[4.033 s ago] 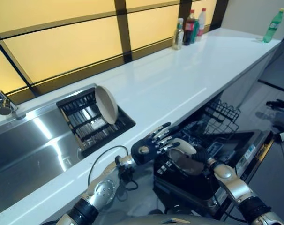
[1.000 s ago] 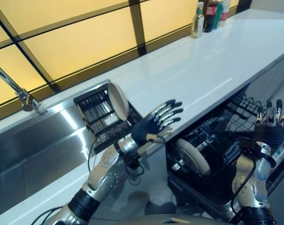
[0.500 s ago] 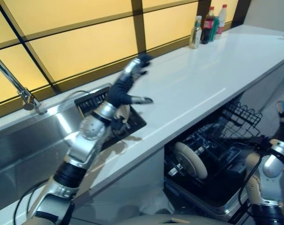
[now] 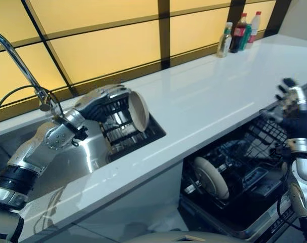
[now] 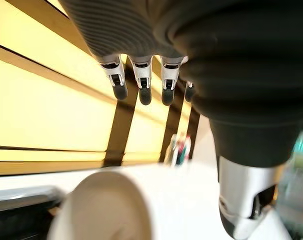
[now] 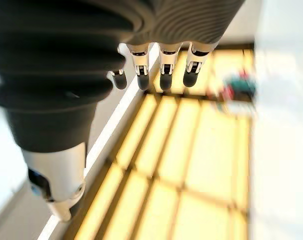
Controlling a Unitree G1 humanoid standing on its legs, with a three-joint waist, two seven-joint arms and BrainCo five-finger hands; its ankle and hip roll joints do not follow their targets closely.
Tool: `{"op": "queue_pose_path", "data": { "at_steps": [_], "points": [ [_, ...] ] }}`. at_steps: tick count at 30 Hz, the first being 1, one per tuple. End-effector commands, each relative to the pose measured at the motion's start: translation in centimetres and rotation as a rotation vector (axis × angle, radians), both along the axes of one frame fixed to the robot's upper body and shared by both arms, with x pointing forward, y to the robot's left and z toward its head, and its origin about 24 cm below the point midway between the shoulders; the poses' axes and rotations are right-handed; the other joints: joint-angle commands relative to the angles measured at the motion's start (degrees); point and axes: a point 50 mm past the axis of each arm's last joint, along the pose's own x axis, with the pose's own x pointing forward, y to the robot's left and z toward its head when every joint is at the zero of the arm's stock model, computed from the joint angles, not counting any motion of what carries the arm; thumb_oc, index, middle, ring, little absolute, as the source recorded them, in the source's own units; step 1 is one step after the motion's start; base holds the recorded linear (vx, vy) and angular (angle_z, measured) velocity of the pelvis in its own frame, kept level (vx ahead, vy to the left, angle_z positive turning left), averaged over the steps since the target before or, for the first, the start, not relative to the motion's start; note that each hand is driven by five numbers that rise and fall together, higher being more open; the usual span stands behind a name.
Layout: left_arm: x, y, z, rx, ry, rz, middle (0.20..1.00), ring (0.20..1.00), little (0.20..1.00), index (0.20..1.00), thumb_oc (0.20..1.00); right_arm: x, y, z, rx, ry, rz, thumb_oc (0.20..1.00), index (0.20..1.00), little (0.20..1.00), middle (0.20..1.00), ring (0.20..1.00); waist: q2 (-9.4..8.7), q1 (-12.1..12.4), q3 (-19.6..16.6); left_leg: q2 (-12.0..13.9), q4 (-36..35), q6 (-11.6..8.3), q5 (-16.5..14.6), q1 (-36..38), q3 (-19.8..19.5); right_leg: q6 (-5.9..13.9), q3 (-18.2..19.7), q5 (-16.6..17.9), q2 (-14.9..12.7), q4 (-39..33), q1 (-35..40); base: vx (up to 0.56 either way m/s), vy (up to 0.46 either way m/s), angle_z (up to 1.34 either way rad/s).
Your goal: Pick up plates and place into dishwasher.
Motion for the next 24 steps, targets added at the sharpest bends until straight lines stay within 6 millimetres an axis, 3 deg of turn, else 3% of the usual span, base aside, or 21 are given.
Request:
{"op": "queue_pose_path", "data": {
  "at_steps": [1, 7, 12, 18, 24],
  "points": [
    [0.9, 0.7, 4.1, 0.184, -0.228, 0.018, 1.0, 1.0, 1.0, 1.0, 1.0, 1.5, 0.7, 1.9, -0.033, -0.031, 0.114, 1.0, 1.0, 1.0, 1.0, 1.0, -1.61, 0.2, 0.2, -2.2, 6.2, 4.87, -7.5, -1.0, -0.1, 3.68, 2.1, 7.9, -0.3, 0.9, -5.0, 0.0, 0.0, 0.0],
    [1.6, 2.5, 4.1, 0.451, -0.328, 0.088, 1.0, 1.0, 1.0, 1.0, 1.0, 1.4, 2.0, 1.4, -0.068, 0.019, 0.239, 1.0, 1.0, 1.0, 1.0, 1.0, -1.38, -0.7, 0.6, -1.9, 6.0, 4.68, -7.3, -0.7, 0.8, 3.98, 2.2, 7.9, -0.3, 1.2, -5.0, 0.0, 0.0, 0.0],
    [1.5, 3.2, 4.1, 0.56, -0.465, 0.081, 1.0, 1.0, 1.0, 1.0, 1.0, 0.8, 2.0, 1.0, -0.075, 0.044, 0.263, 1.0, 1.0, 1.0, 1.0, 1.0, -1.39, -1.7, 0.8, -1.7, 5.2, 4.52, -6.8, -0.6, 1.7, 4.21, 2.3, 8.2, -0.4, 1.6, -5.3, 0.01, -0.003, 0.0],
    [0.8, 4.6, 4.1, 0.509, -0.558, 0.097, 1.0, 1.0, 1.0, 1.0, 1.0, -0.3, 1.7, 0.1, -0.065, 0.108, 0.279, 1.0, 1.0, 1.0, 1.0, 1.0, -1.81, -3.1, 1.2, -1.4, 5.2, 4.63, -6.8, -0.4, 3.3, 4.38, 3.2, 8.1, 0.0, 2.4, -6.2, 0.05, -0.019, -0.03],
    [0.4, 4.8, 3.1, 0.477, -0.49, 0.111, 1.0, 1.0, 1.0, 1.0, 1.0, -1.1, 0.8, -1.0, -0.03, 0.16, 0.262, 1.0, 1.0, 1.0, 1.0, 1.0, -2.06, -4.5, 1.6, -1.0, 5.6, 4.75, -6.9, -0.2, 4.3, 4.18, 4.0, 7.5, 0.6, 3.2, -6.5, 0.07, -0.023, -0.11]
  ]
}}
